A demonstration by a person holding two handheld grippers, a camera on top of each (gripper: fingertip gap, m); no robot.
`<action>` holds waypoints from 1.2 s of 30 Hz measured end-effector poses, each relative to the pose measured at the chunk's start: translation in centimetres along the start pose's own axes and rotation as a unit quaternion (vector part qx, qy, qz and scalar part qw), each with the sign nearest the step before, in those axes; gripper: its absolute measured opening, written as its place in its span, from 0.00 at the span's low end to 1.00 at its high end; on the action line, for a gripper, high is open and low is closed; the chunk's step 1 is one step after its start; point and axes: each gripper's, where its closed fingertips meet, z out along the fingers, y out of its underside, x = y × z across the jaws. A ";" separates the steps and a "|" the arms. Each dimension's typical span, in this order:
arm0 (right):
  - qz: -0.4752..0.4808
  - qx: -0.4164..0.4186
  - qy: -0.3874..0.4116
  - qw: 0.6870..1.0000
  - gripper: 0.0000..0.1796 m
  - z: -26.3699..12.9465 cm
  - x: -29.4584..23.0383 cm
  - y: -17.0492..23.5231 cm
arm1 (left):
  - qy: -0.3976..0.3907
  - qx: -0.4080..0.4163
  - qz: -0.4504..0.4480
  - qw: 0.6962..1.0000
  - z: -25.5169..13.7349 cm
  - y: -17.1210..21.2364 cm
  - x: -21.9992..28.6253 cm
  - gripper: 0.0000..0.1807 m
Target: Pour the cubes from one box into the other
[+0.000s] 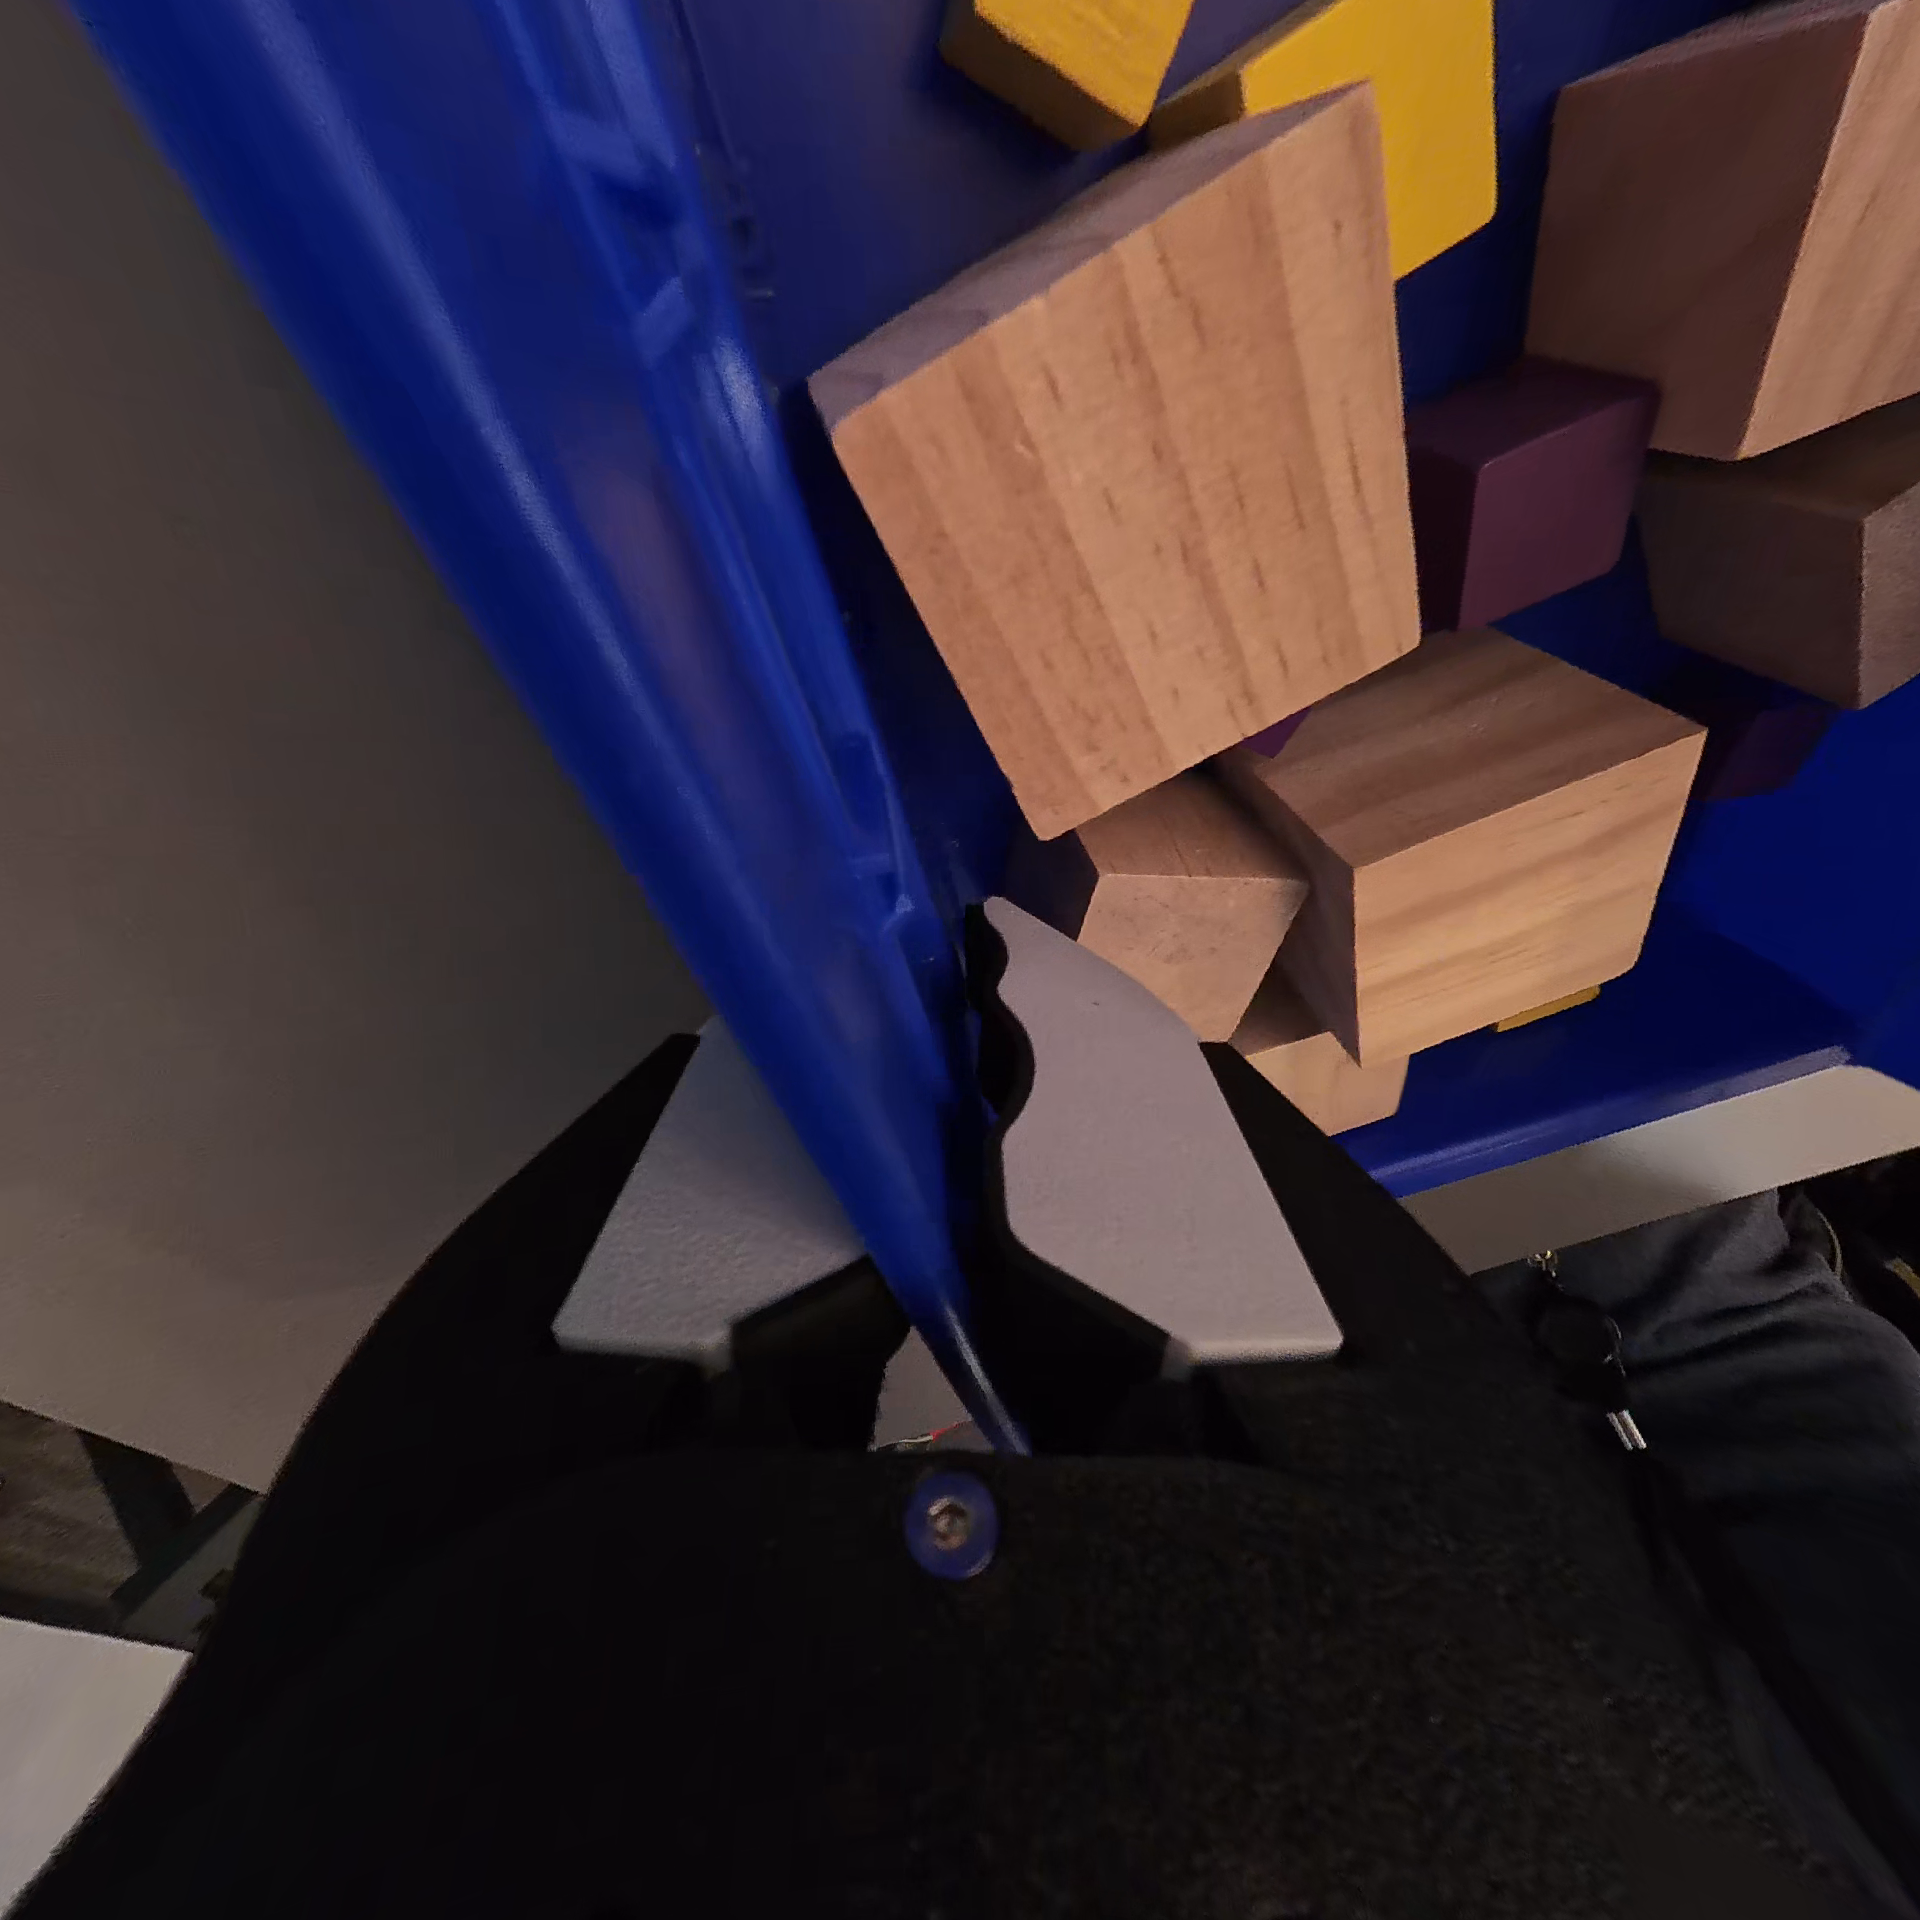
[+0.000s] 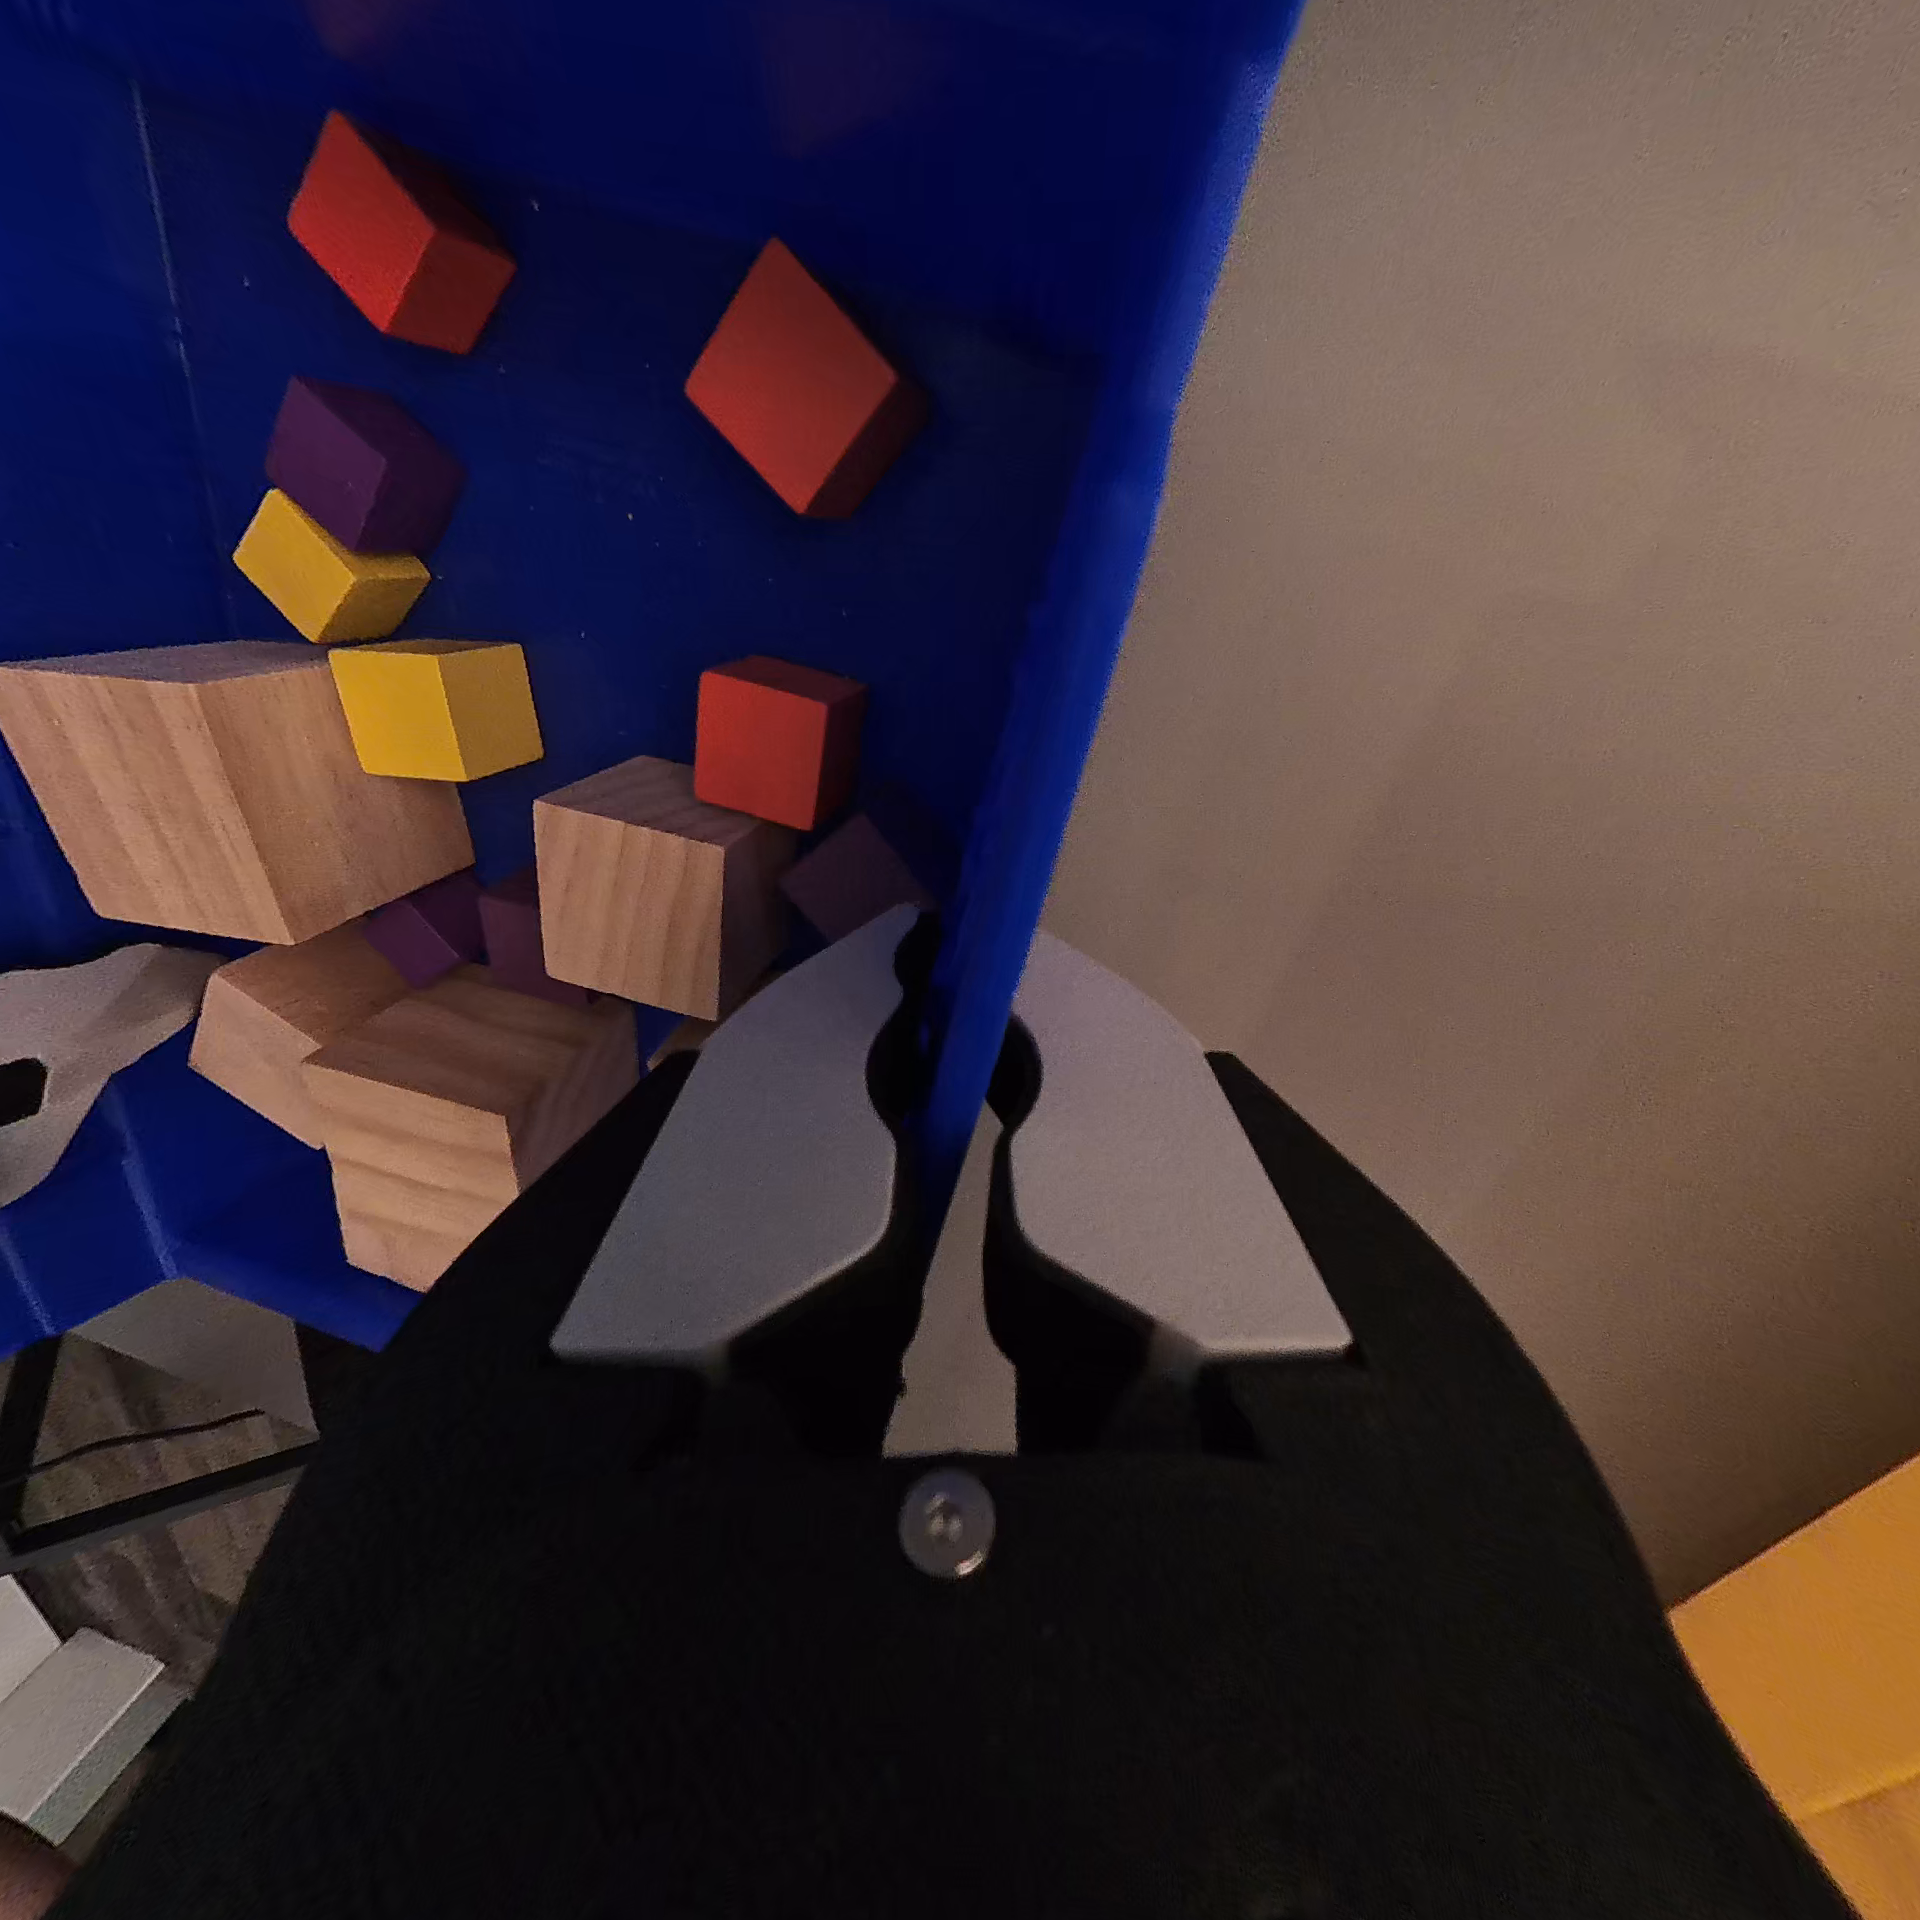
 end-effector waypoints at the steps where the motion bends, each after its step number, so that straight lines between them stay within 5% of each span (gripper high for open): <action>1: 0.000 0.001 -0.003 1.000 0.04 0.0 0.0 0.0 | -0.001 0.001 0.001 1.000 0.0 0.0 0.1 0.03; 12: 0.016 -0.005 -0.040 0.999 0.03 -0.5 1.1 0.4 | -0.037 -0.017 0.013 0.999 -1.5 -0.1 1.7 0.03; 20: 0.027 0.031 -0.049 0.998 0.03 -6.0 5.3 -0.2 | -0.065 0.007 0.043 0.997 -5.6 -3.2 6.7 0.03; 30: 0.068 0.093 -0.011 0.993 0.04 -21.2 17.7 1.3 | -0.070 0.061 0.122 0.988 -14.2 -9.3 22.0 0.03; 36: 0.124 0.148 0.027 0.981 0.04 -26.5 28.7 5.5 | -0.054 0.107 0.204 0.972 -13.2 -14.2 33.4 0.03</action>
